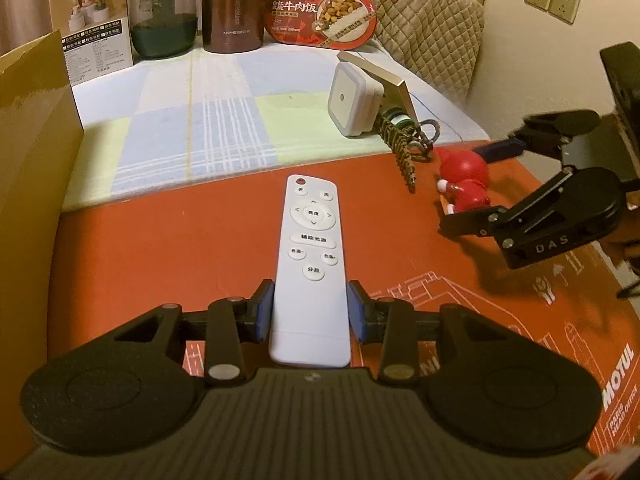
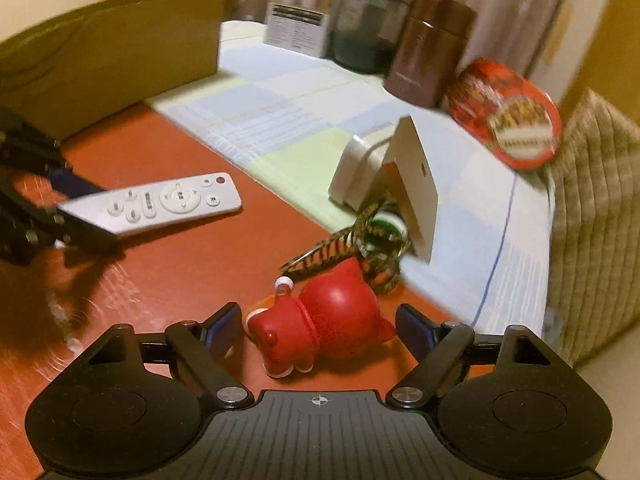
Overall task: Organize rigid objects
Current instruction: 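Close the right tool on the red toy figure while the left tool holds the remote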
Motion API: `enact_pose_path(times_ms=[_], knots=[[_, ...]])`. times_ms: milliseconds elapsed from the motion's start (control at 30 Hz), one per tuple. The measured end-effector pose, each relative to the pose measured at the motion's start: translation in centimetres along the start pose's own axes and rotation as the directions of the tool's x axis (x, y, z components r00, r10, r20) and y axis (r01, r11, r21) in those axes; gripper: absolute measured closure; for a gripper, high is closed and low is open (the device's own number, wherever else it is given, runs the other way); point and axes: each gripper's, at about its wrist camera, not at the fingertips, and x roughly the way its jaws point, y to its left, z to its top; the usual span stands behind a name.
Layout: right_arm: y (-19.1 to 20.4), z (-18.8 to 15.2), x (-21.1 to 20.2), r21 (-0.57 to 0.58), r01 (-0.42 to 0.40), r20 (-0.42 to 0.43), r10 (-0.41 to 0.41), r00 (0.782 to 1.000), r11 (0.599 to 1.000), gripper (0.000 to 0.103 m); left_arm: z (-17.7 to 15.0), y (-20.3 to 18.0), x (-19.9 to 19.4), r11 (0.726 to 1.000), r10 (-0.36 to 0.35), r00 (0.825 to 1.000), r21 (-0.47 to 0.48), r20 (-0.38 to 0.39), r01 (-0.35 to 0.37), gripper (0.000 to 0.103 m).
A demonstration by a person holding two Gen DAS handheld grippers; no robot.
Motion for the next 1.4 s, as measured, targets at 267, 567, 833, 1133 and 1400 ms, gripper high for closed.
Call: enact_pose_path(times_ms=[267, 567, 833, 1133, 1400], knots=[[2.8, -1.3, -2.8, 0.165, -0.004, 0.010, 0.002, 1.000, 0.986, 0.022, -1.2, 0.0, -1.1, 1.000, -0.008, 1.000, 0.021, 0.009, 0.008, 0.062], [4.3, -2.4, -3.3, -0.132, -0.030, 0.117, 0.046, 0.992, 0.991, 0.022, -1.4, 0.1, -0.9, 1.000, -0.016, 1.000, 0.018, 0.018, 0.016, 0.056], [3.1, -2.7, -1.5, -0.086, -0.097, 0.083, 0.104, 0.991, 0.992, 0.022, -1.3, 0.4, -0.8, 1.000, -0.024, 0.999, 0.006, 0.031, 0.024, 0.056], [3.6, -3.7, -2.7, -0.027, -0.081, 0.086, 0.083, 0.993, 0.996, 0.035, -1.4, -0.1, -0.7, 0.999, -0.039, 0.998, 0.015, 0.038, 0.038, 0.056], [3.8, -3.4, -3.4, 0.112, -0.035, 0.099, 0.023, 0.995, 0.993, 0.035, -1.1, 0.1, -0.1, 0.999, -0.034, 0.998, 0.005, 0.060, 0.034, 0.055]])
